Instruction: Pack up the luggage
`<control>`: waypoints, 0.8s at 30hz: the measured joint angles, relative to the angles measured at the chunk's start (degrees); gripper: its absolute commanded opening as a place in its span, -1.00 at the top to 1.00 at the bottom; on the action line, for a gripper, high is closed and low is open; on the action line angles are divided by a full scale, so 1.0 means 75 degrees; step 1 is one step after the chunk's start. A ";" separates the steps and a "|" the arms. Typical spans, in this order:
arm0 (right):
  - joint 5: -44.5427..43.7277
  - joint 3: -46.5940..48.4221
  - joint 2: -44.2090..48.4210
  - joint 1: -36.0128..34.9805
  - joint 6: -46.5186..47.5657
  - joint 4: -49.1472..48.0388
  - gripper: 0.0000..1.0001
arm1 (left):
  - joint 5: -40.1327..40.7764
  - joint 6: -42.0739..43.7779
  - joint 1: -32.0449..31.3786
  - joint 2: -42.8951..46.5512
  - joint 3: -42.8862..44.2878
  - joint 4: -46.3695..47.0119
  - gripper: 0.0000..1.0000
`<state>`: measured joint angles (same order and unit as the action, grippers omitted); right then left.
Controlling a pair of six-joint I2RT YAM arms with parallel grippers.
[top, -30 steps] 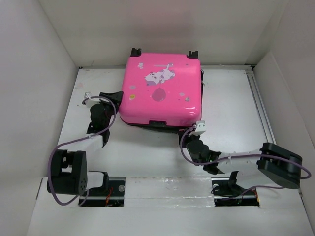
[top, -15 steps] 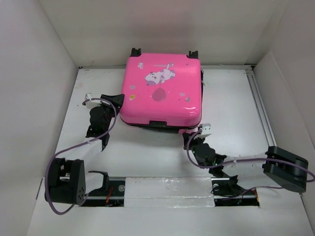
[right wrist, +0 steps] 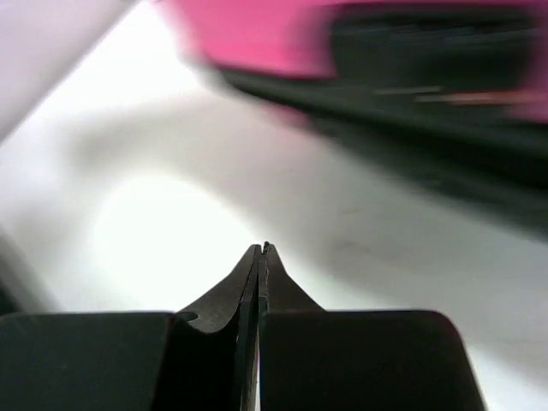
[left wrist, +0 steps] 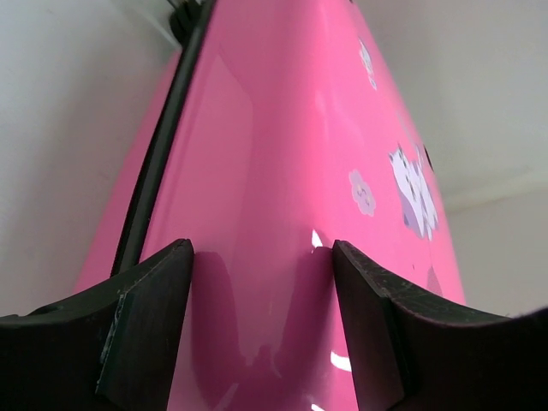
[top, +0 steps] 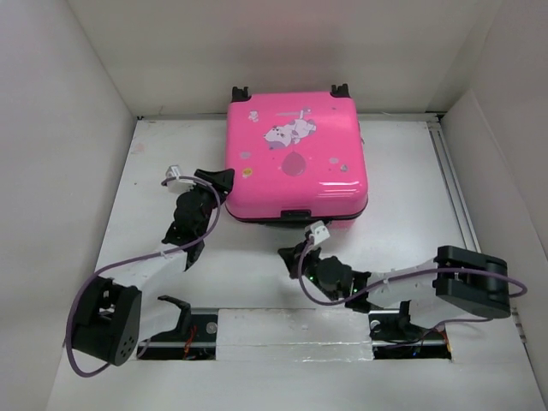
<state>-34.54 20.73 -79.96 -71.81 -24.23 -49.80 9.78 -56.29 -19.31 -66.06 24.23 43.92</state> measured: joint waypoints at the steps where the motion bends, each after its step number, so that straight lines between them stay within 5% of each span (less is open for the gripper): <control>1: 0.0073 0.0152 -0.0079 -0.0227 -0.0017 0.0058 1.00 | -0.0020 -0.0032 -0.0128 0.0047 -0.0047 0.0006 -0.19; 12: 0.0189 -0.0291 0.2323 -0.0207 -0.0379 0.1370 0.98 | -0.0737 -0.0096 -0.0629 0.0385 -0.0181 -0.0294 -0.19; 15: 0.0000 -0.0312 0.2774 0.0169 -0.0743 0.2416 0.79 | -0.0731 -0.0093 -0.0632 0.0501 -0.0181 -0.0455 -0.19; 16: 0.0064 -0.0370 0.3066 0.0542 -0.0871 0.2713 0.52 | -0.0731 -0.0090 -0.0641 0.0580 -0.0181 -0.0551 -0.19; 18: 0.0146 -0.0522 0.3745 0.1443 -0.1107 0.3182 0.32 | -0.0731 -0.0047 -0.0676 0.0737 -0.0181 -0.0755 -0.19; 24: 0.0775 -0.0694 0.5327 0.3713 -0.1396 0.4217 0.04 | -0.0723 0.0087 -0.0720 0.0991 -0.0181 -0.1125 -0.21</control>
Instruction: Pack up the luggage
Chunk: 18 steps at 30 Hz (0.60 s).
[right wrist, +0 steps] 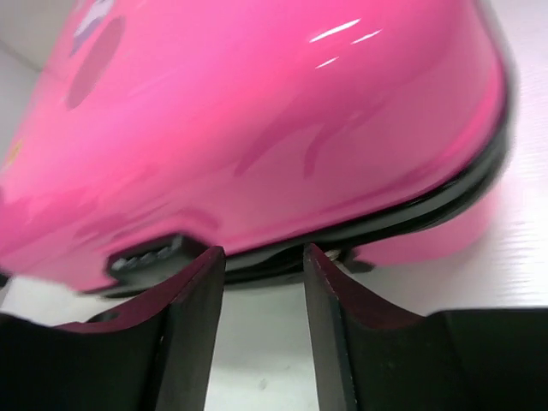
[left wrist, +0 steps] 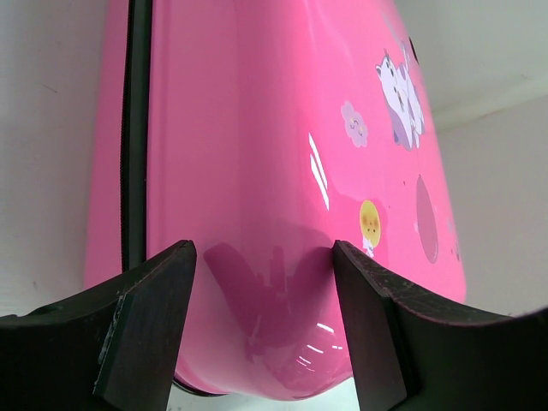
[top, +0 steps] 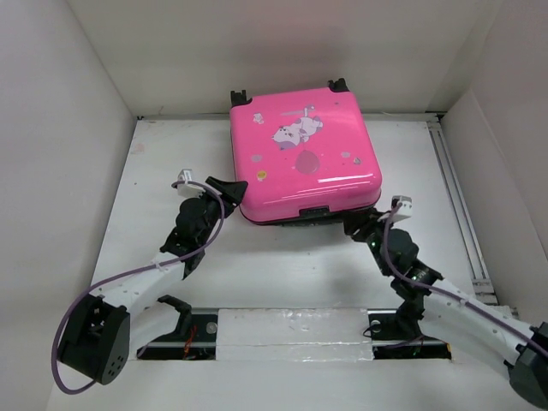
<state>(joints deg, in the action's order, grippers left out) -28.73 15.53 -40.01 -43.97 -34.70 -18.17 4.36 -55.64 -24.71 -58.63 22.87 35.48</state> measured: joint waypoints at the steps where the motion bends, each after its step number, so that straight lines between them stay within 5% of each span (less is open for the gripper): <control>1: 0.0201 0.0000 0.0032 0.0315 0.0041 0.0058 0.01 | 0.0000 0.0012 0.0000 0.0000 0.0000 0.0000 -0.21; 8: 0.2168 0.0009 -0.1142 0.2101 0.0629 -0.0058 -0.02 | -0.0041 0.0038 0.0003 -0.0015 0.0000 0.0029 -0.21; 18: 0.3477 -0.0152 -0.1288 0.2477 0.1011 -0.0530 0.24 | -0.0087 0.0099 0.0003 -0.0015 0.0000 0.0041 -0.21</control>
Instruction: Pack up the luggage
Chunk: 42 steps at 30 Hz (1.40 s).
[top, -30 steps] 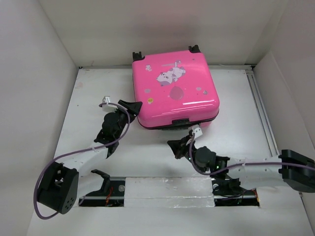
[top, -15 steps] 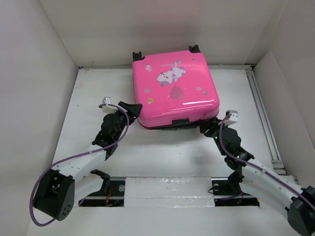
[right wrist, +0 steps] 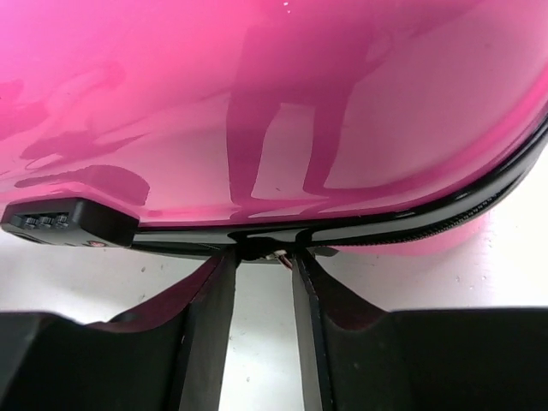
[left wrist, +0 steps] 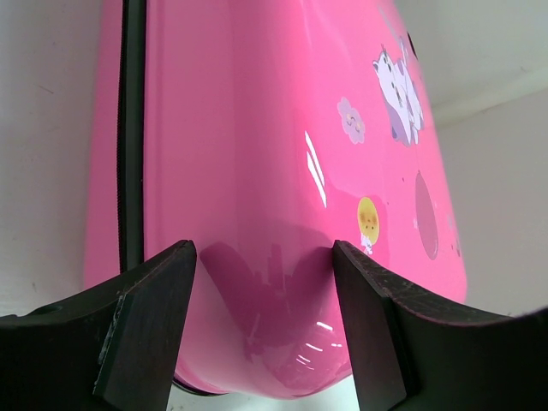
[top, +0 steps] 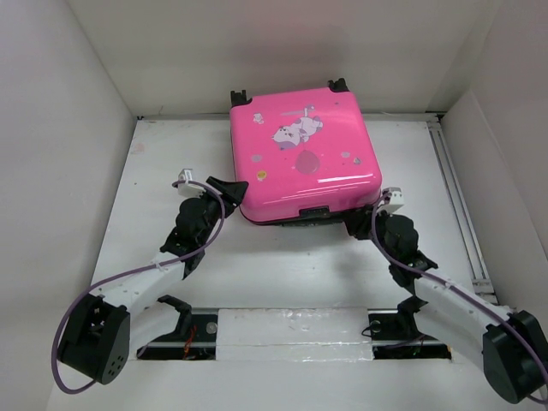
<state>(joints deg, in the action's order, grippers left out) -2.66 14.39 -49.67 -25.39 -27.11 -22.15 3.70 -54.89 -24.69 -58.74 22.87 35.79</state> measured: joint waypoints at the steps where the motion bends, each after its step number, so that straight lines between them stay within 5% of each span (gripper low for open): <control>1: 0.0079 0.0000 -0.0032 0.0029 0.0032 -0.0044 0.21 | -0.0003 0.0000 0.0000 0.0000 0.0000 0.0003 -0.21; 15: 0.0554 0.0023 -0.0574 0.0329 0.0274 -0.0388 0.31 | -0.0050 0.0009 0.0003 -0.0157 0.0000 0.0227 -0.21; 22: 0.0545 0.0032 -0.0699 0.0329 0.0286 -0.0536 1.00 | -0.0052 0.0061 0.0003 -0.0160 0.0000 0.0254 -0.21; 27: 0.0592 0.0082 -0.0985 0.0213 0.0303 -0.0799 1.00 | -0.0082 0.0079 0.0003 -0.0254 0.0000 0.0358 -0.16; 38: -0.2014 0.0160 -0.0825 -0.2949 0.0364 -0.0446 1.00 | 0.0152 0.0108 0.0230 -0.0440 0.0000 0.0737 -0.13; 42: -0.2629 0.0554 -0.1644 -0.3905 0.0242 -0.0513 1.00 | 0.0256 0.0134 0.0306 -0.0545 0.0003 0.0863 -0.13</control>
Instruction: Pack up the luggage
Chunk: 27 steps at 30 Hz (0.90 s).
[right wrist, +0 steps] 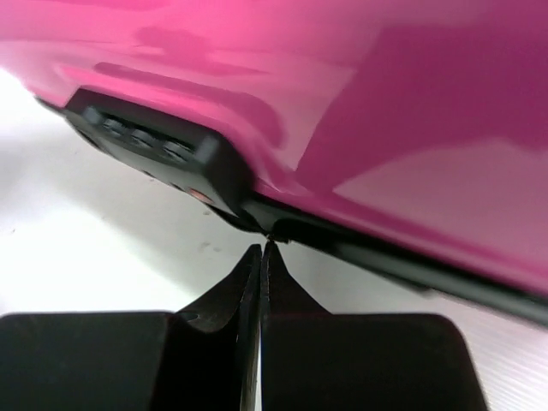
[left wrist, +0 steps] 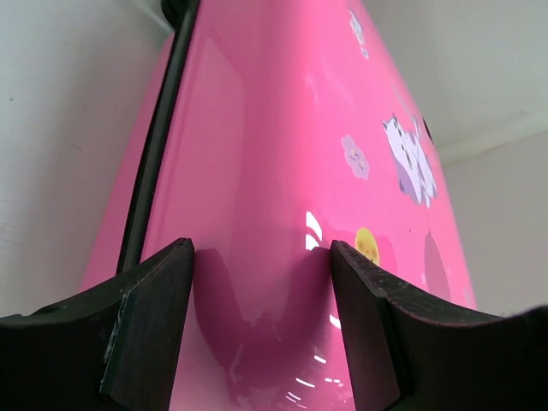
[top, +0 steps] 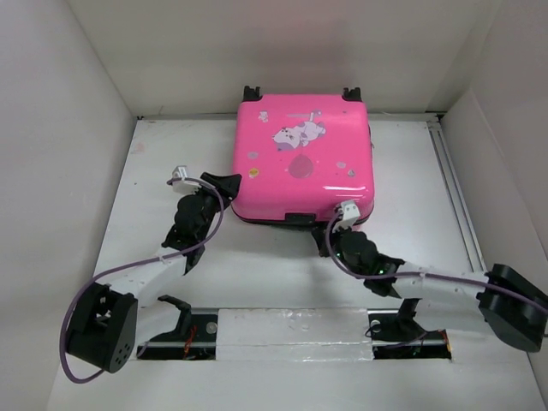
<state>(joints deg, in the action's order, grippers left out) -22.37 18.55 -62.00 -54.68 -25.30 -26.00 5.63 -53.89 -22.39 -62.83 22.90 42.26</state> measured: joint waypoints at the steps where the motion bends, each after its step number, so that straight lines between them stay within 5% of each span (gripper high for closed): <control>1: -0.0122 0.0160 -0.0291 -0.0192 -0.0017 -0.0093 1.00 | 0.0032 0.0000 0.0000 -0.0058 0.0003 0.0070 -0.13; 12: -0.2314 0.1906 -0.3684 -0.1673 0.0064 -0.1716 1.00 | 0.0787 0.0122 -0.0344 -0.0399 0.0277 0.0137 -0.13; 22: -0.2515 0.3013 -0.5901 -0.1845 0.0694 -0.3984 1.00 | 0.0685 0.0280 -0.0326 -0.0391 0.0647 -0.0446 -0.21; 25: -0.2299 0.3077 -0.6210 -0.1848 0.0664 -0.4479 1.00 | 0.0653 0.0382 -0.0312 -0.0262 0.0766 -0.0723 -0.42; 27: -0.1384 0.2859 -0.6082 -0.1906 0.0510 -0.4838 1.00 | 0.0393 0.0458 -0.0376 0.0012 0.1011 -0.1209 -0.78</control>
<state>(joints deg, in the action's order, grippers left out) -32.75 39.99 -107.61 -68.97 -21.47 -62.28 8.58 -50.46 -25.21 -62.74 30.48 33.19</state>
